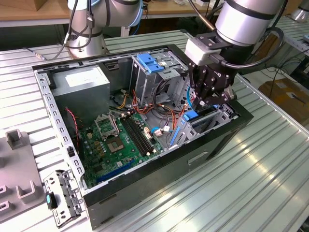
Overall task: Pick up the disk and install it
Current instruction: 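Insert the disk into the insertion slot, then insert the first disk wire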
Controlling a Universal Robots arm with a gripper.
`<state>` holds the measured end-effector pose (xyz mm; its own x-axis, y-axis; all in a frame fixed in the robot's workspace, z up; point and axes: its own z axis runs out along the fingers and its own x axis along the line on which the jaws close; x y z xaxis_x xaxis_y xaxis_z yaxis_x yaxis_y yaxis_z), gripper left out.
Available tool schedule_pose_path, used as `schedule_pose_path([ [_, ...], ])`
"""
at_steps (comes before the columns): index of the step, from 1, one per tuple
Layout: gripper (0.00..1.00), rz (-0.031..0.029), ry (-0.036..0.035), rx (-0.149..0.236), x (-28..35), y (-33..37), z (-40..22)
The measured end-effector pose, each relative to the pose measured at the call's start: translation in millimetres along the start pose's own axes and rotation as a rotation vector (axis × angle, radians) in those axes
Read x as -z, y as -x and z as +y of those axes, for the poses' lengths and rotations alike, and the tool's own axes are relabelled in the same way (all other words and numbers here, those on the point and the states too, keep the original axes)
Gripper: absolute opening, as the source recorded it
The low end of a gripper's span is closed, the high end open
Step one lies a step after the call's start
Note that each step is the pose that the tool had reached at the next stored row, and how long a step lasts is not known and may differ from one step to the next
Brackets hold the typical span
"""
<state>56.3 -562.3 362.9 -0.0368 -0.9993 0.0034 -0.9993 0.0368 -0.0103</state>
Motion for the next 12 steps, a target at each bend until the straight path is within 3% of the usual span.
schedule_pose_path([
  [2, 0.11, 0.0001, 0.0001, 0.000, -3.2, 0.0, 0.0],
  [12, 0.11, 0.0001, 0.0000, 0.000, -3.6, 0.0, 0.0],
])
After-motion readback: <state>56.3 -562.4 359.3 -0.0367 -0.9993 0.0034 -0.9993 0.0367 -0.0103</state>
